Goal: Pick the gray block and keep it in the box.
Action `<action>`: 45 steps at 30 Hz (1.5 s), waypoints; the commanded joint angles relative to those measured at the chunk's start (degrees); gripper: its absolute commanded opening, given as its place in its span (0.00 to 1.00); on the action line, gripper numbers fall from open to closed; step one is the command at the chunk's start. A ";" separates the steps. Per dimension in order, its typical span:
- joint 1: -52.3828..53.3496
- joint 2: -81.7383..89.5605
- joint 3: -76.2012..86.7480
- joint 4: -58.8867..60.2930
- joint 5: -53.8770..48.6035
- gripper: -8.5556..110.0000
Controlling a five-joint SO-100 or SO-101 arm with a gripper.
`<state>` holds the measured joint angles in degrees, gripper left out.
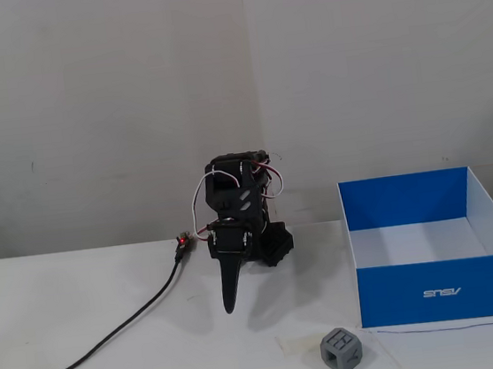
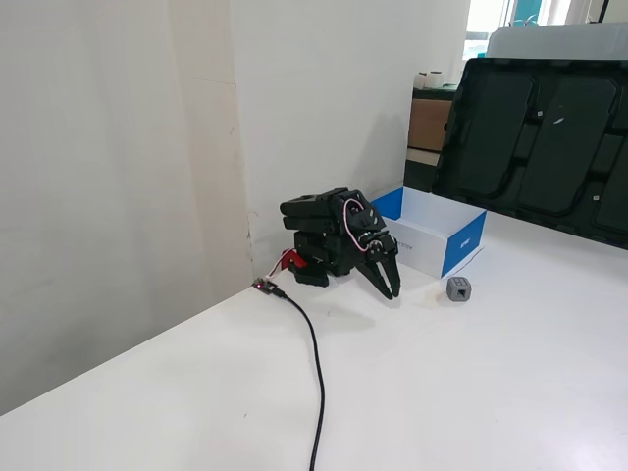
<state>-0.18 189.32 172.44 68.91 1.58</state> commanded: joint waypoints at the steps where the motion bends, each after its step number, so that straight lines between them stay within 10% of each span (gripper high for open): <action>1: -0.79 7.12 0.44 -0.18 0.70 0.07; 45: -4.48 7.12 0.62 -1.41 0.00 0.07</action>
<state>-3.25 189.32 172.53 68.91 1.58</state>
